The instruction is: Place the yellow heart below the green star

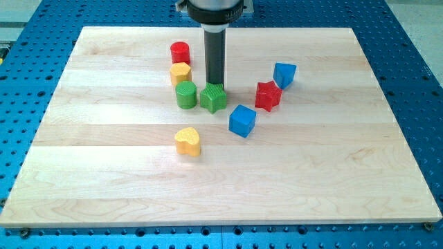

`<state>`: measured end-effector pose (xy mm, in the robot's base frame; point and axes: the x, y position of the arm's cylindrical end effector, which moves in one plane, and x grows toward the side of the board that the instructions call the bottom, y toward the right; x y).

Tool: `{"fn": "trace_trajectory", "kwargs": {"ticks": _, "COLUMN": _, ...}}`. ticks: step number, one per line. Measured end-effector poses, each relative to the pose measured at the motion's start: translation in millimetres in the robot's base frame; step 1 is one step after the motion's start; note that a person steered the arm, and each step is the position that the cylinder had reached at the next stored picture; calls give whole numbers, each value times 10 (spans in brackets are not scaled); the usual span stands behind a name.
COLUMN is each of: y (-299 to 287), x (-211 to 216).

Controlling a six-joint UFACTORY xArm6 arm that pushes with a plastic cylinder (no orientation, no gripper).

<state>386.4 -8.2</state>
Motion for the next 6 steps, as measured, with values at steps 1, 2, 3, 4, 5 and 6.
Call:
{"fn": "trace_trajectory", "kwargs": {"ticks": 1, "y": 0, "x": 86}}
{"fn": "trace_trajectory", "kwargs": {"ticks": 2, "y": 390, "x": 168}}
{"fn": "trace_trajectory", "kwargs": {"ticks": 3, "y": 383, "x": 338}}
{"fn": "trace_trajectory", "kwargs": {"ticks": 4, "y": 227, "x": 529}}
{"fn": "trace_trajectory", "kwargs": {"ticks": 5, "y": -10, "x": 690}}
{"fn": "trace_trajectory", "kwargs": {"ticks": 6, "y": 262, "x": 523}}
